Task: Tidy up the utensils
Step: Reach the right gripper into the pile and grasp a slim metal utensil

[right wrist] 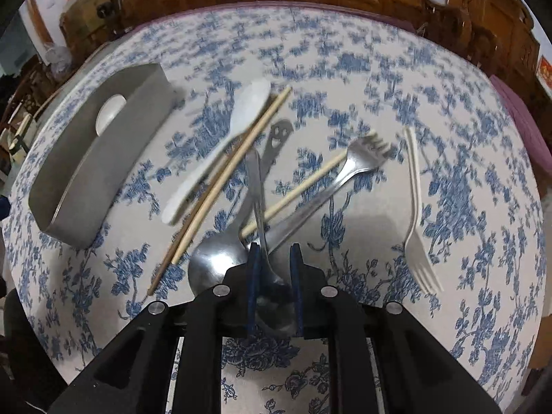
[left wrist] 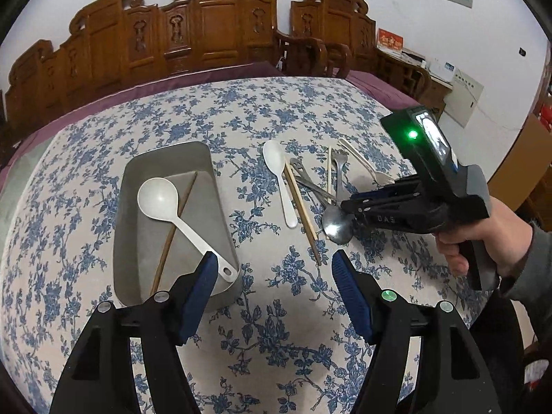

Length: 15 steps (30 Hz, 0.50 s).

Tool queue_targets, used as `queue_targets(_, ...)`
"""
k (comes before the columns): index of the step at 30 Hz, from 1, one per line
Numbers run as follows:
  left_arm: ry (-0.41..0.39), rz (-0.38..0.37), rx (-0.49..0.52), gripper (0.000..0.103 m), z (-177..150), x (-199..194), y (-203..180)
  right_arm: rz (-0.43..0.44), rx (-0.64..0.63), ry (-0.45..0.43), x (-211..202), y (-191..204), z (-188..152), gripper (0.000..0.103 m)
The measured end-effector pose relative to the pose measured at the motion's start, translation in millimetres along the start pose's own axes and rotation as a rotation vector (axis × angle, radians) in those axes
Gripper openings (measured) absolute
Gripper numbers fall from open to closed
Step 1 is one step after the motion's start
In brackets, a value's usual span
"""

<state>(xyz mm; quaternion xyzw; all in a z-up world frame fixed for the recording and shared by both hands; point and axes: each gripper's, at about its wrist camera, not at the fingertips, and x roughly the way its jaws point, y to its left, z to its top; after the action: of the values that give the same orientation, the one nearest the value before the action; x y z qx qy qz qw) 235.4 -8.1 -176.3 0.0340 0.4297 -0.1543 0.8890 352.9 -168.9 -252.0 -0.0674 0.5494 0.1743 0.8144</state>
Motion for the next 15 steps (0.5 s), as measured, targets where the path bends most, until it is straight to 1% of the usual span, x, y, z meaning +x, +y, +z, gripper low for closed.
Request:
queue_targets(9, 0.003, -0.006, -0.004, 0.066, -0.9, -0.3, -1.4, -0.030, -0.029, 0.007, 1.8, 7.9, 5.2, 0.019)
queue_targets(10, 0.004, -0.007, -0.003, 0.066, -1.4, -0.7, -2.2, -0.028, -0.028, 0.011, 2.4, 7.6, 5.8, 0.017)
queue_targets(11, 0.004, -0.007, -0.001, 0.066, -2.0, -0.6, -3.6, -0.016, -0.025, 0.015, 2.1, 7.0, 5.2, 0.010)
queue_targets(12, 0.005, -0.007, 0.001, 0.066, -2.6, -0.8, -4.8, -0.001, -0.025, 0.019, 1.4, 6.5, 4.2, 0.008)
queue_targets(14, 0.008, -0.007, 0.002, 0.066, -3.1, -0.6, -7.1, -0.004, -0.029, 0.017, -0.2, 6.6, 2.1, 0.005)
queue_targets(15, 0.010, -0.007, 0.001, 0.066, -3.3, -0.2, -8.3, 0.004, -0.032, 0.017, -1.1, 6.9, 1.2, 0.005)
